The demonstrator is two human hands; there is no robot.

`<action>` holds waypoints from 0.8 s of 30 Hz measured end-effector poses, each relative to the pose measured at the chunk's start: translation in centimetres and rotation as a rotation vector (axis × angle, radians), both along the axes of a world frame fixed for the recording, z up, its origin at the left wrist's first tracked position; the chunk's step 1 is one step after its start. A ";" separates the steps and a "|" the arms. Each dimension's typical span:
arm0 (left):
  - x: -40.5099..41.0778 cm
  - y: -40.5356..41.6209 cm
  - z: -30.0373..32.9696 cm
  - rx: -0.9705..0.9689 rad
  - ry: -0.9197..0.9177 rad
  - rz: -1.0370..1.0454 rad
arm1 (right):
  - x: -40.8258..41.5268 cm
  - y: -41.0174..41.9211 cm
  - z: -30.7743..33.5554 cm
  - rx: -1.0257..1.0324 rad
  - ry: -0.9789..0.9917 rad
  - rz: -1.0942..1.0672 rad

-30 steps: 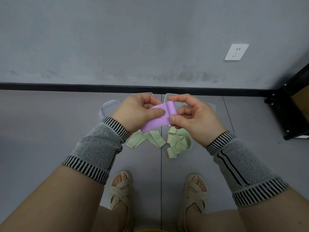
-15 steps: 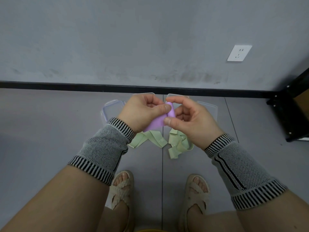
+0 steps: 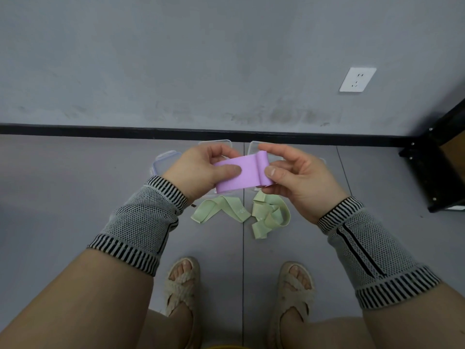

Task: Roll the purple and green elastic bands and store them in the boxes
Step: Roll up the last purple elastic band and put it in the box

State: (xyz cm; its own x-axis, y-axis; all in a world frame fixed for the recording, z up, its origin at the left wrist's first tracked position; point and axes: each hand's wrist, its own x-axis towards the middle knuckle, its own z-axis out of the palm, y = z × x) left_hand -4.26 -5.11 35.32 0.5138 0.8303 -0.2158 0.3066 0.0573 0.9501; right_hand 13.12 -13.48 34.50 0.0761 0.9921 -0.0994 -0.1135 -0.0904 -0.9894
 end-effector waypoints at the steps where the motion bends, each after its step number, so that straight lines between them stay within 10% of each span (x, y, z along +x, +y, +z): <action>1: 0.0 0.1 -0.1 -0.009 -0.011 0.004 | 0.0 0.0 0.0 -0.002 0.005 0.000; 24: 0.9 -0.3 0.4 0.065 -0.129 0.039 | -1.1 0.6 0.0 0.048 -0.172 -0.124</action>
State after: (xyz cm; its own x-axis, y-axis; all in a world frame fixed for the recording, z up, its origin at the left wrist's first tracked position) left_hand -3.38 -5.41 35.76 0.5012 0.8601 -0.0949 0.1804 0.0034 0.9836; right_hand 12.06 -12.87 34.50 0.2097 0.9774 -0.0275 0.0505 -0.0390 -0.9980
